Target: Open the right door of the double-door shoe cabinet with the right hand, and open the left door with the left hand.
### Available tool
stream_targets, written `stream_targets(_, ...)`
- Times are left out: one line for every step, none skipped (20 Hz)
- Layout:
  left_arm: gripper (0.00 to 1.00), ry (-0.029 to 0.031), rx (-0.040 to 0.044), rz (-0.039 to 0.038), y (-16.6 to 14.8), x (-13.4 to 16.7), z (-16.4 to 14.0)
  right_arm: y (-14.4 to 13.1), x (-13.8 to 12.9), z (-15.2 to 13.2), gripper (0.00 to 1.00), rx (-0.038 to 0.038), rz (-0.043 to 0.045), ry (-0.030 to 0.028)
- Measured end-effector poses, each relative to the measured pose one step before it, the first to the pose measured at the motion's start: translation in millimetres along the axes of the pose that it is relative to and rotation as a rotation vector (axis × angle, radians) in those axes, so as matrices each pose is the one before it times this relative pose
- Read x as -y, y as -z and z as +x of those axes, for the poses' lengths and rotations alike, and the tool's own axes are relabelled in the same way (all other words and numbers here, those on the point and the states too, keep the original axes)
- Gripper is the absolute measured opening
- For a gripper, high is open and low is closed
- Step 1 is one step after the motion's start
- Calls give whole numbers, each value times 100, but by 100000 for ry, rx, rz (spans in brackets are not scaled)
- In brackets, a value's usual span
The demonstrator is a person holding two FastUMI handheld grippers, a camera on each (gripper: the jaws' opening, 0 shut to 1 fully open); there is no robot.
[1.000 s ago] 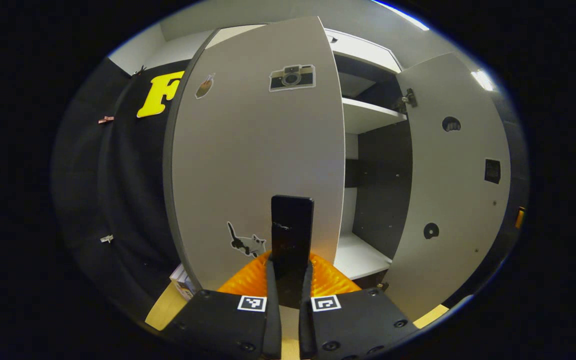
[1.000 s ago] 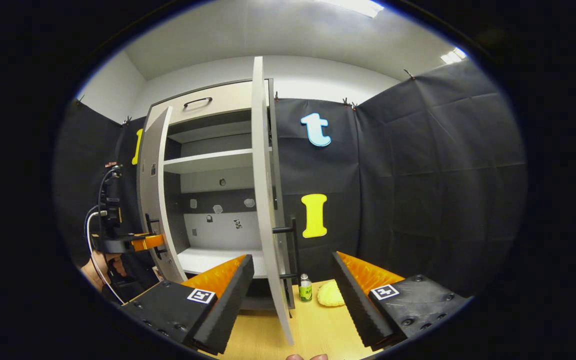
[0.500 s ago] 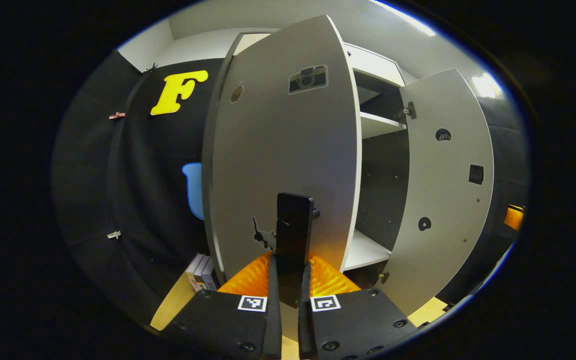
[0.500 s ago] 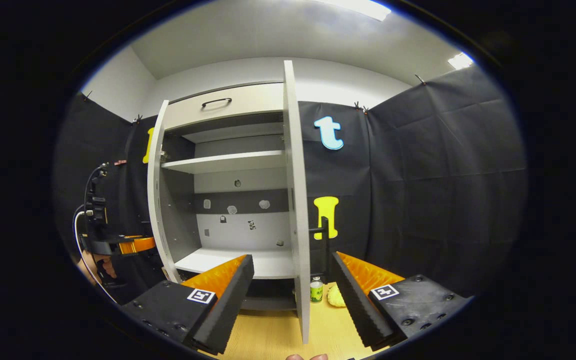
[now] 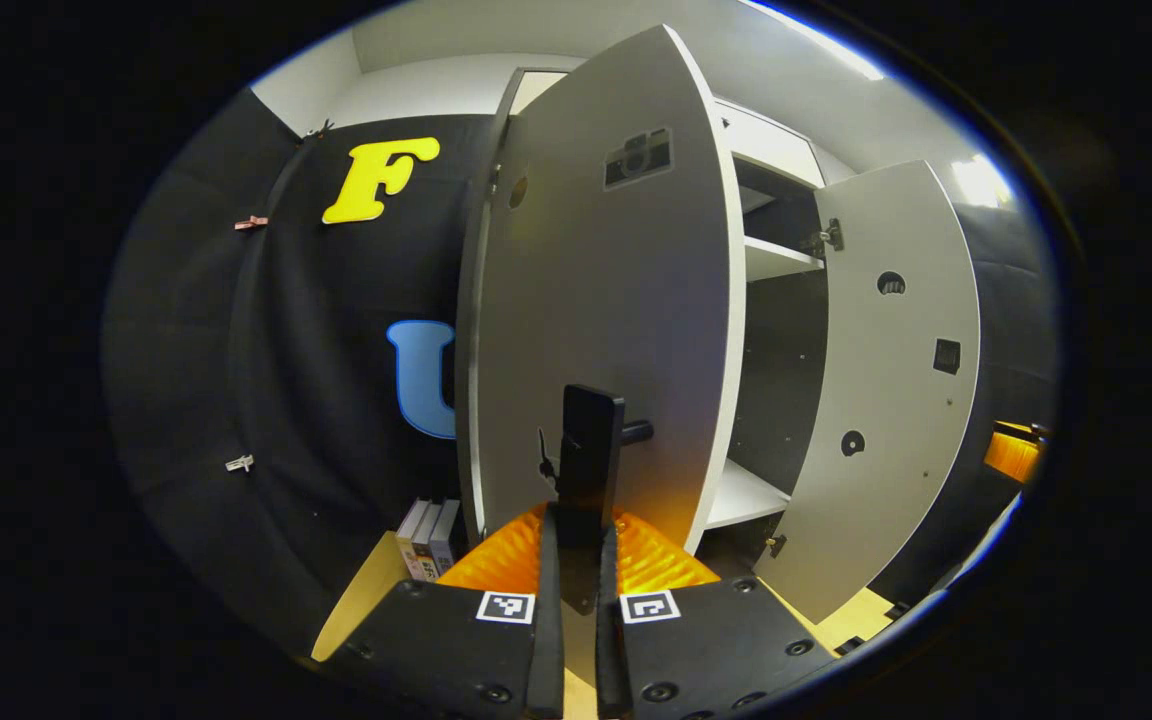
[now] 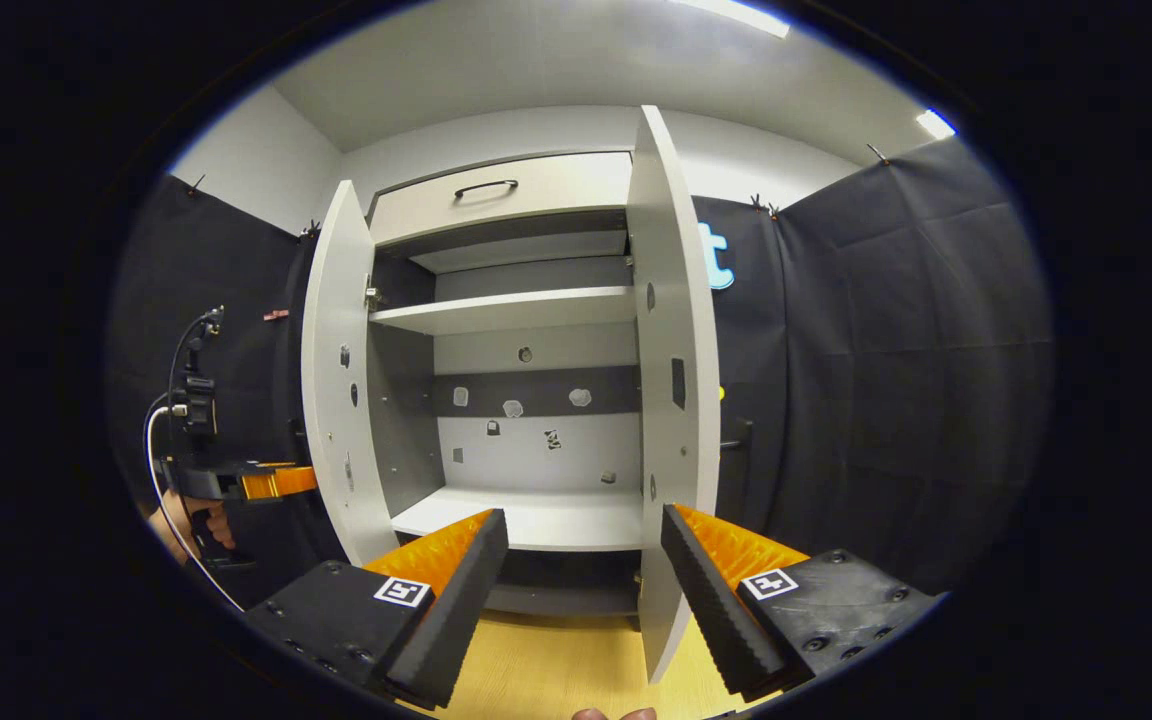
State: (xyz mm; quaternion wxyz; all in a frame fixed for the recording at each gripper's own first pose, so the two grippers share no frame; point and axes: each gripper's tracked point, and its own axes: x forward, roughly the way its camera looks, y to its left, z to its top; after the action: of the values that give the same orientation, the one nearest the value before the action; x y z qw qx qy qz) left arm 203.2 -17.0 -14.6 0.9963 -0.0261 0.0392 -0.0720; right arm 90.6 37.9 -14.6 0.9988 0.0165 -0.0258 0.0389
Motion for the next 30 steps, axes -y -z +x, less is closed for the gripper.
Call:
stream_targets(18,-151,-104,-86,-28,-145,-49,35,-200,-68,100,-67,28,-309)
stream_targets(17,116,-105,-55,122,-150,-117,101,-343,90,100,-319,179,-210)
stream_targets(17,74,-380,37,-13,-201,-114,81,-302,11,97,-396,456,-339)
stream_targets(17,-408,1,-101,59,-332,-219,93,-298,48,97,-451,574,-259)
stream_targets(17,-616,-53,-563,-12,-290,-74,167,-272,109,97,-203,553,-337)
stream_targets(17,-603,435,-1007,46,-237,-80,82,-210,215,97,-169,409,-283)
stream_targets(17,-141,205,-943,-31,-163,-15,48,-201,71,97,-68,108,-289)
stream_targets(16,-222,629,-453,-58,-143,-99,59,-283,37,97,-84,-172,-319)
stream_targets(16,-405,-196,1036,-4,-247,-32,92,-300,137,97,-202,-340,-380)
stream_targets(15,-554,-390,1757,97,-480,-146,151,-386,200,97,-266,-326,-551)
stream_targets(14,-610,-45,1685,-36,-598,-195,91,-420,99,100,-246,-405,-678)
stream_targets(10,-992,-119,1062,-72,-902,-31,126,-422,111,100,-116,-515,-488)
stream_targets(13,-1353,-200,426,-103,-798,19,26,-436,115,100,-82,-439,-663)
stream_targets(16,-1738,198,-187,50,-610,-135,110,-478,166,100,-148,-390,-664)
stream_targets(15,621,-147,-1827,41,-153,85,148,-496,155,100,-325,-558,-850)
stream_targets(6,4539,576,-3740,31,1276,-63,94,-340,169,100,-346,-943,-691)
stream_targets(5,2891,528,-2596,-58,1040,-90,95,-359,87,100,-301,-1128,-595)
stream_targets(9,433,47,-402,145,-70,325,103,-691,222,97,-108,-1075,-468)
stream_targets(9,-503,177,872,-28,-196,20,70,-399,217,97,-50,-562,-393)
stream_targets(9,-917,465,824,-130,-711,-40,-9,74,-8,97,42,43,-299)
stream_targets(8,-593,70,280,-112,-216,-31,2,101,-21,96,-269,463,-351)
stream_targets(8,-107,-33,-489,91,191,-88,141,-248,119,96,-452,458,-10)
stream_targets(8,-516,37,-360,35,-4,32,83,-61,174,97,-367,309,193)
stream_targets(8,-910,-6,162,-35,-95,-66,19,238,90,98,-173,252,573)
stream_targets(8,-1168,-337,343,160,-158,-82,-8,355,-76,98,-224,293,656)
stream_targets(8,-1121,-617,335,54,-133,-275,-3,187,34,98,-174,457,470)
stream_targets(8,-792,-245,435,5,-115,-242,-91,127,20,98,113,433,487)
stream_targets(8,-1420,196,412,-72,-165,-231,-77,141,51,98,181,375,318)
stream_targets(8,-1640,338,546,-103,-221,-283,-90,179,-28,98,165,215,256)
stream_targets(8,-1298,601,330,-98,-123,-117,-52,233,19,98,26,95,152)
